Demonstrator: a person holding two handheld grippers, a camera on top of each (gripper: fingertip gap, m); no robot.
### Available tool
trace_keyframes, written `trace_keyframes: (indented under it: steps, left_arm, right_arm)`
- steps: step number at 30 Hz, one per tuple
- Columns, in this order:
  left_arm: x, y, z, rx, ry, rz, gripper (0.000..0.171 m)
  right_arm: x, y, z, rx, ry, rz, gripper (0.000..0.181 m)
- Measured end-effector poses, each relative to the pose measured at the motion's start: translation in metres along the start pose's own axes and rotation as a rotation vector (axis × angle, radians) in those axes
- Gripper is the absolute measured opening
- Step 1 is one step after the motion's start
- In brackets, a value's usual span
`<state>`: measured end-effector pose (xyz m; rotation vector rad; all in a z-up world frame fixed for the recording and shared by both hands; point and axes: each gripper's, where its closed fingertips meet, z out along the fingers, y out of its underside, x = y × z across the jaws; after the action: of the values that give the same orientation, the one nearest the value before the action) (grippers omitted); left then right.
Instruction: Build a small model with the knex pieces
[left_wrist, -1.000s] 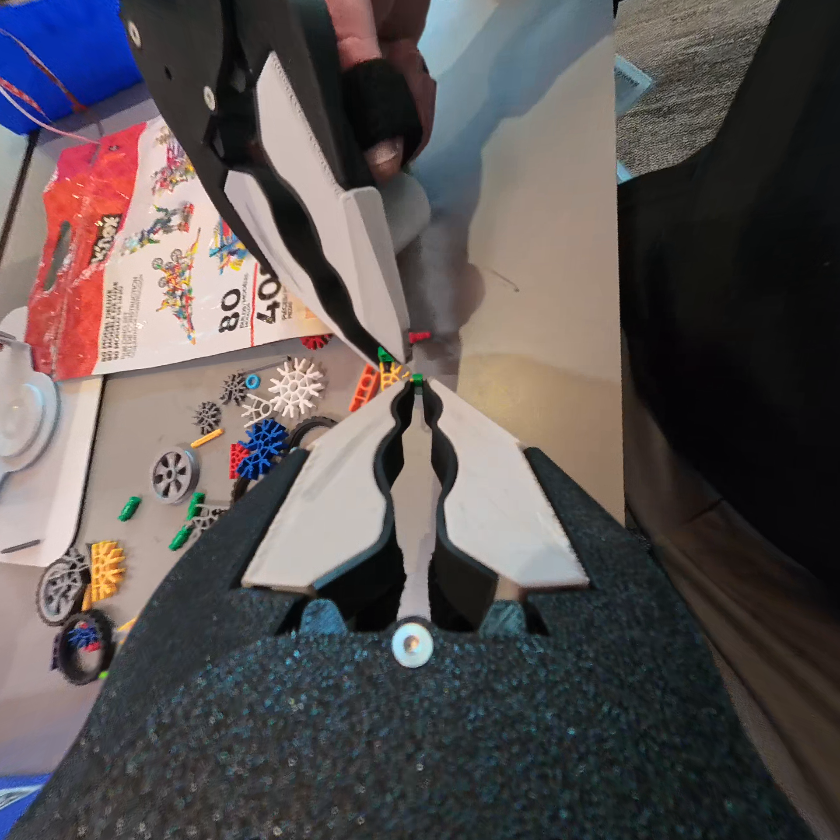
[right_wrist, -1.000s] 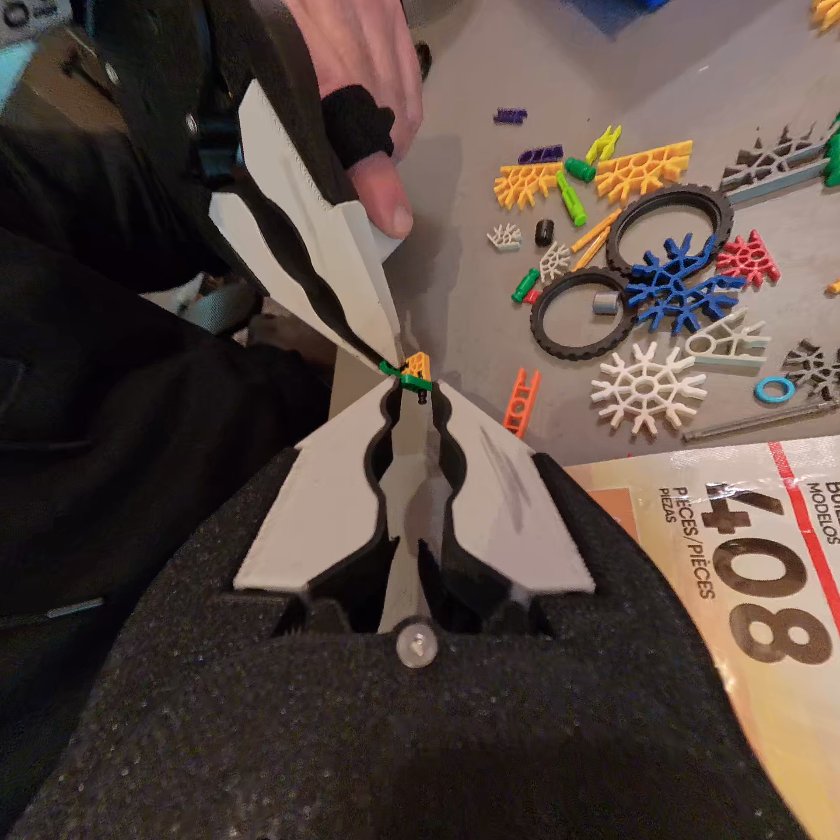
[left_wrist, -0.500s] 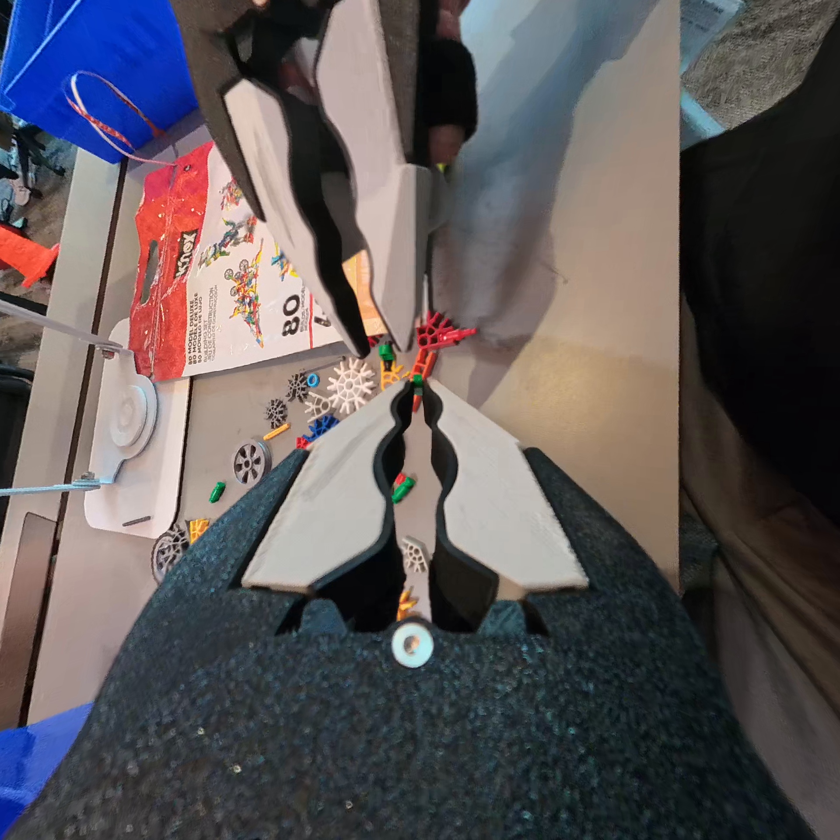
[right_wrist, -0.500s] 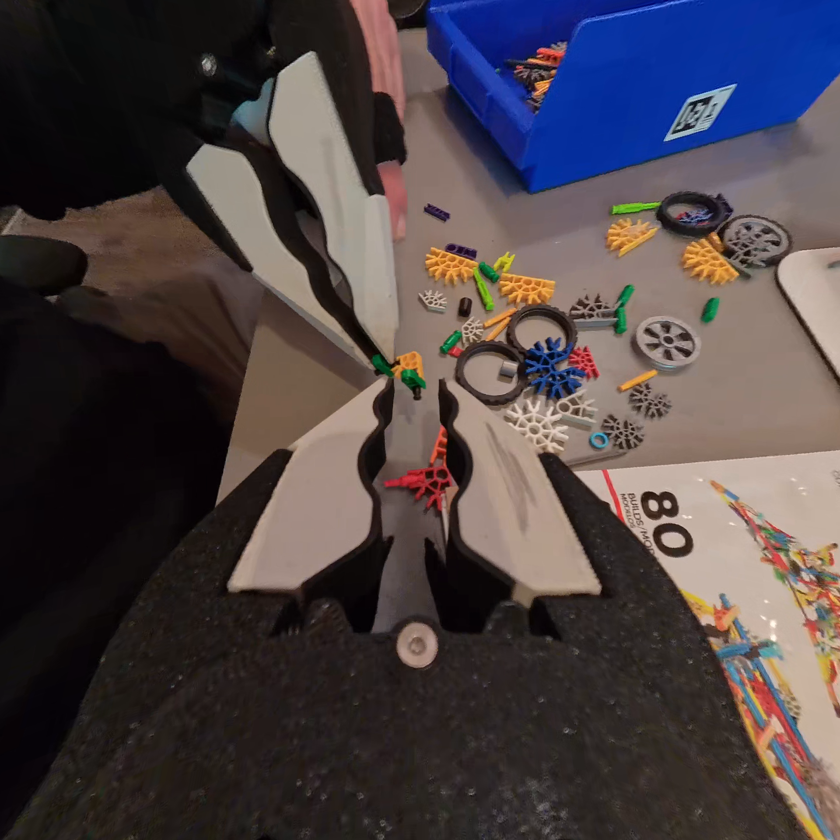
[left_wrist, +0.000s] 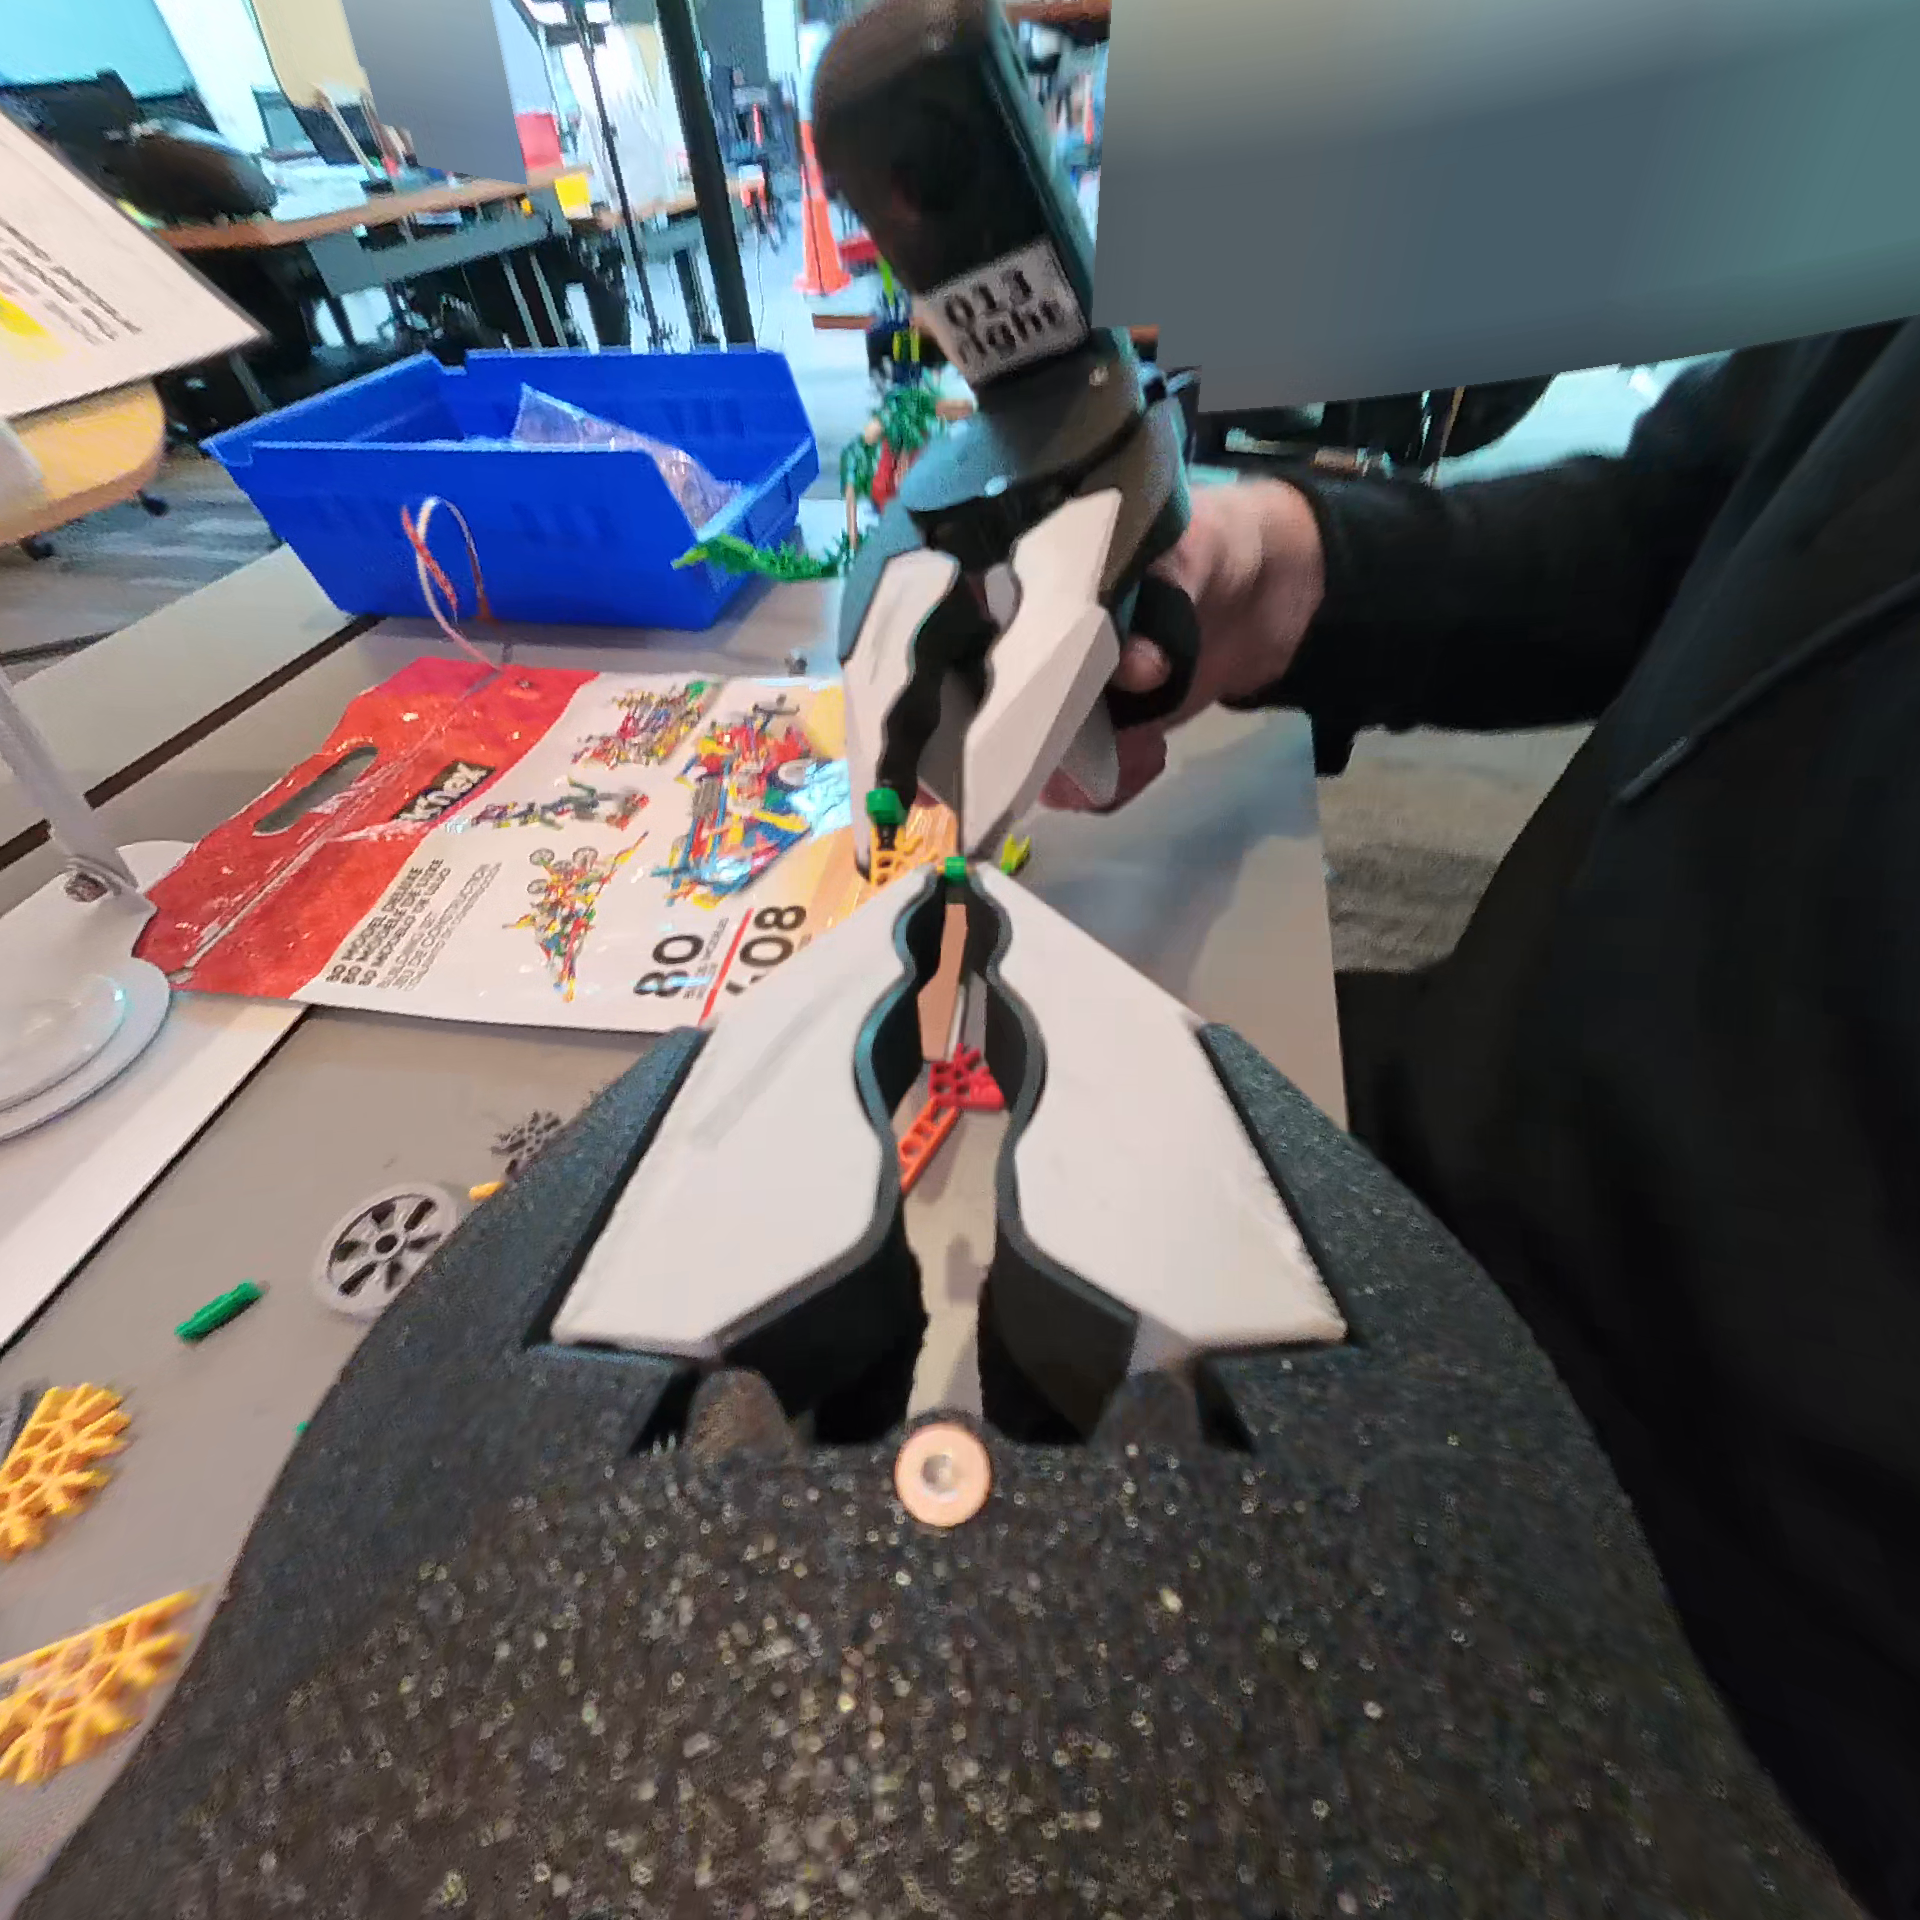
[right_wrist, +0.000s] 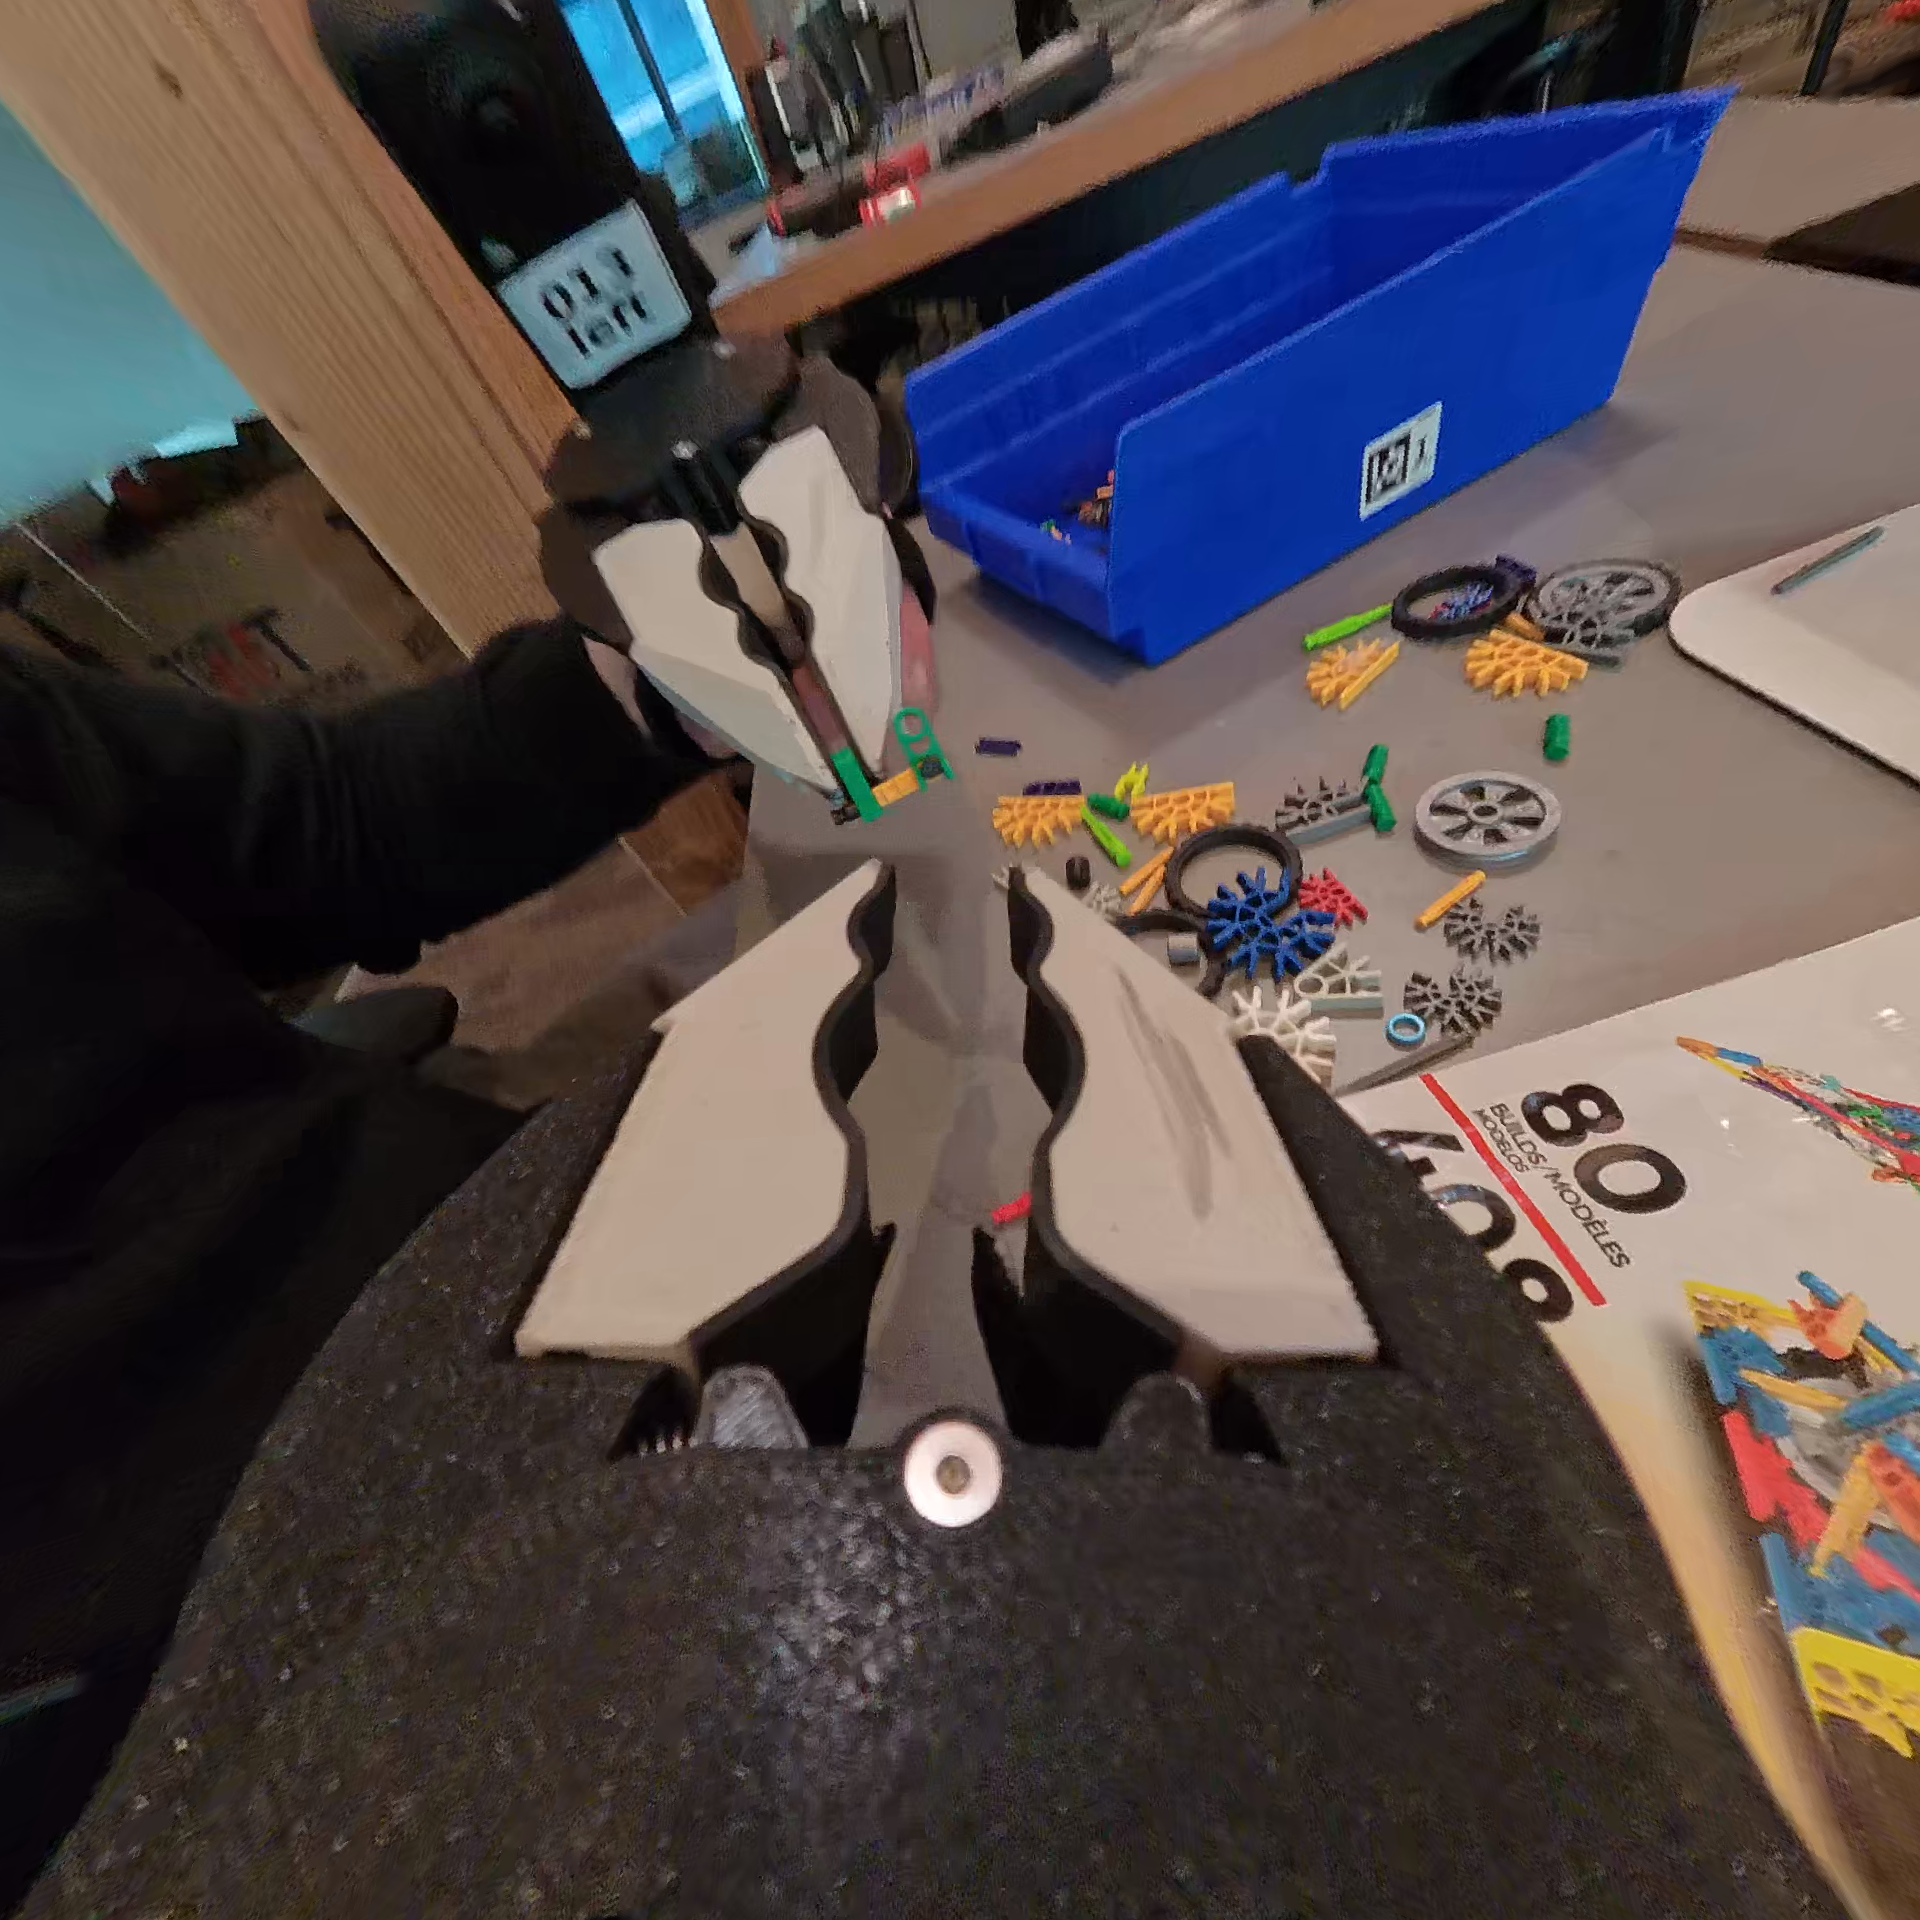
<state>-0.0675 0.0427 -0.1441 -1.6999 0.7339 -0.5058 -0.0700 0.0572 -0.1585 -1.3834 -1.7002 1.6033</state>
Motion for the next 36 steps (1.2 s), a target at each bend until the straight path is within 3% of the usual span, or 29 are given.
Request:
trace_keyframes:
  steps: [6, 11, 14, 19, 25, 36]
  left_arm:
    - [-0.010, -0.020, 0.004, 0.163, -0.031, -0.137, 0.002]
    - [-0.018, -0.034, 0.012, 0.279, -0.107, -0.200, 0.002]
    - [-0.021, -0.037, 0.018, 0.314, -0.172, -0.172, 0.002]
    - [-0.023, -0.040, 0.024, 0.303, -0.293, -0.037, 0.001]
    - [-0.026, -0.045, 0.030, 0.320, -0.362, 0.008, 0.001]
    - [-0.024, -0.054, 0.038, 0.332, -0.386, 0.105, 0.001]
  right_arm:
    - [-0.004, -0.016, -0.006, 0.101, 0.198, -0.231, 0.036]
    - [-0.003, -0.032, -0.012, 0.179, 0.394, -0.354, 0.025]
    - [-0.003, -0.038, -0.016, 0.251, 0.381, -0.255, 0.012]
    - [0.003, -0.040, -0.025, 0.358, 0.254, -0.015, 0.010]
    - [0.006, -0.043, -0.030, 0.363, 0.313, -0.052, 0.008]
    - [0.003, -0.049, -0.043, 0.521, 0.128, 0.159, 0.004]
